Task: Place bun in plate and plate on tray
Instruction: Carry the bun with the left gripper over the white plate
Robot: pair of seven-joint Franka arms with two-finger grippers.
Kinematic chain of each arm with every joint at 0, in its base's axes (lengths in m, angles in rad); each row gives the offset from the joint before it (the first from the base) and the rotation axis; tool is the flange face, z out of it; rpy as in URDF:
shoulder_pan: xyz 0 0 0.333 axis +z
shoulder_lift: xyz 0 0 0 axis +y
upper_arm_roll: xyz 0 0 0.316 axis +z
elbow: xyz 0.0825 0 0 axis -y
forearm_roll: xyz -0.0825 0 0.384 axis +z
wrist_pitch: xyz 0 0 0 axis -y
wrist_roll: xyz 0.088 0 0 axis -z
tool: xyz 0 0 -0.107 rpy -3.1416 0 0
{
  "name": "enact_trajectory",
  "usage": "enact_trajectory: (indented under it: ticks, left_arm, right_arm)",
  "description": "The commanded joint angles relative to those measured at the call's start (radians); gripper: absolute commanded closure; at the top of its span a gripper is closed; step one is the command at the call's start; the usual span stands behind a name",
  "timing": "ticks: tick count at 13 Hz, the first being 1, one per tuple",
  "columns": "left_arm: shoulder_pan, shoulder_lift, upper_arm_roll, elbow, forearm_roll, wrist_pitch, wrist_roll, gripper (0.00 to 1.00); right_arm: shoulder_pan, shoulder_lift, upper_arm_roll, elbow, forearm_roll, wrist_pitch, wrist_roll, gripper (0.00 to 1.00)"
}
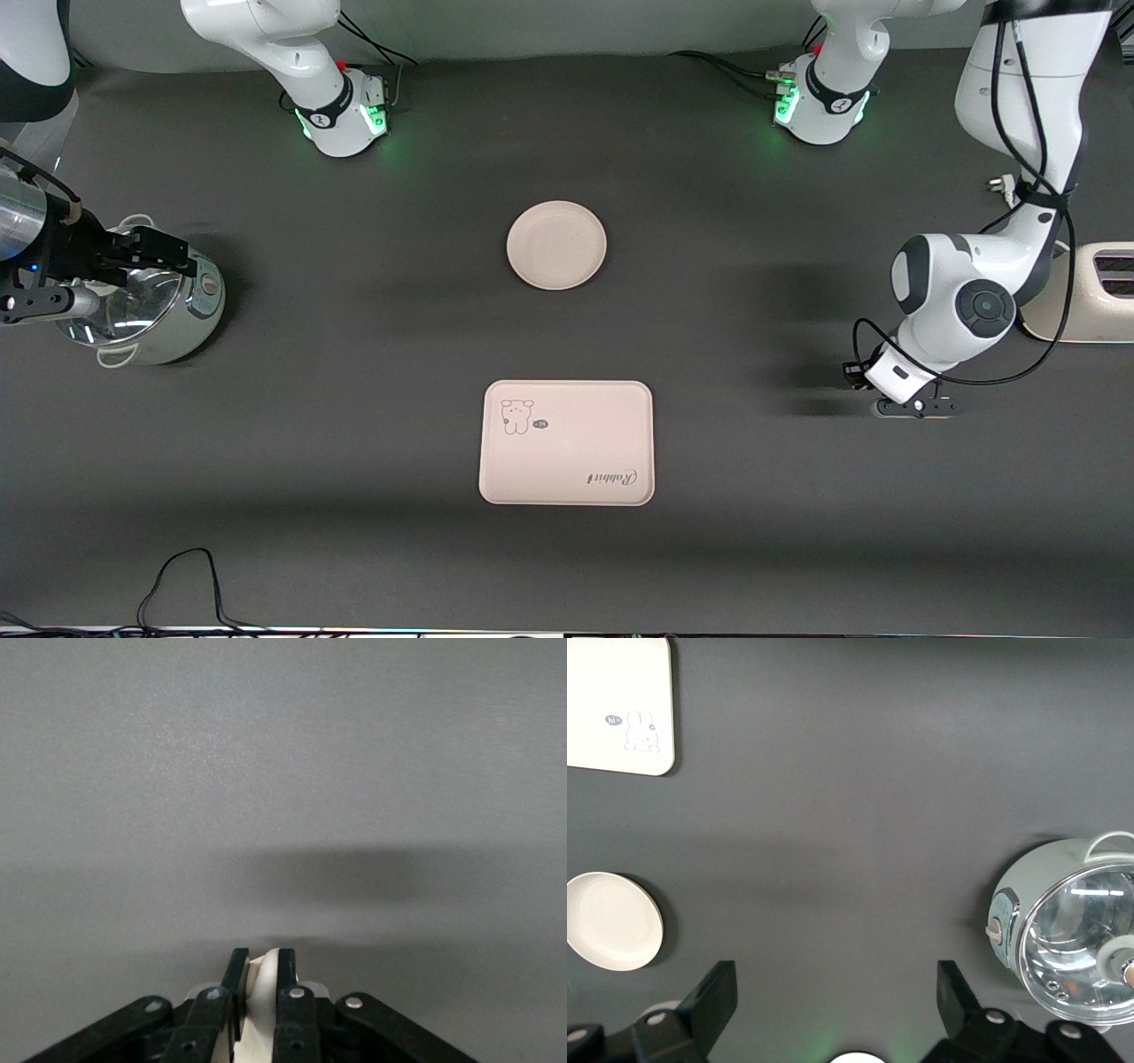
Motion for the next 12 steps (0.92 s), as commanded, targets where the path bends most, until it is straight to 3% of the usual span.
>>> enact_trajectory:
  ticks: [1,3,6,10,12]
  left_arm:
    - [-0.010,-0.136,-0.039,0.015,-0.008,-0.179,-0.001,0.92]
    - [-0.012,-0.221,-0.103,0.082,-0.027,-0.352,-0.010,0.92]
    - [-0.019,-0.273,-0.220,0.260,-0.140,-0.599,-0.064,0.91]
    - [-0.042,-0.254,-0.470,0.386,-0.137,-0.607,-0.459,0.87]
    - [-0.157,-0.218,-0.504,0.406,-0.105,-0.552,-0.629,0.87]
  right_arm:
    - [0.008,-0.017,-0.008,-0.010,-0.007,-0.023,-0.026,0.00]
    - [0.007,-0.012,-0.008,-0.010,-0.007,-0.023,-0.026,0.00]
    - [0.005,-0.005,-0.010,-0.011,-0.007,-0.020,-0.026,0.00]
    - [0.007,0.000,-0.008,-0.003,-0.006,-0.005,-0.026,0.00]
    - [0.007,0.000,-0.008,-0.006,-0.004,-0.005,-0.026,0.00]
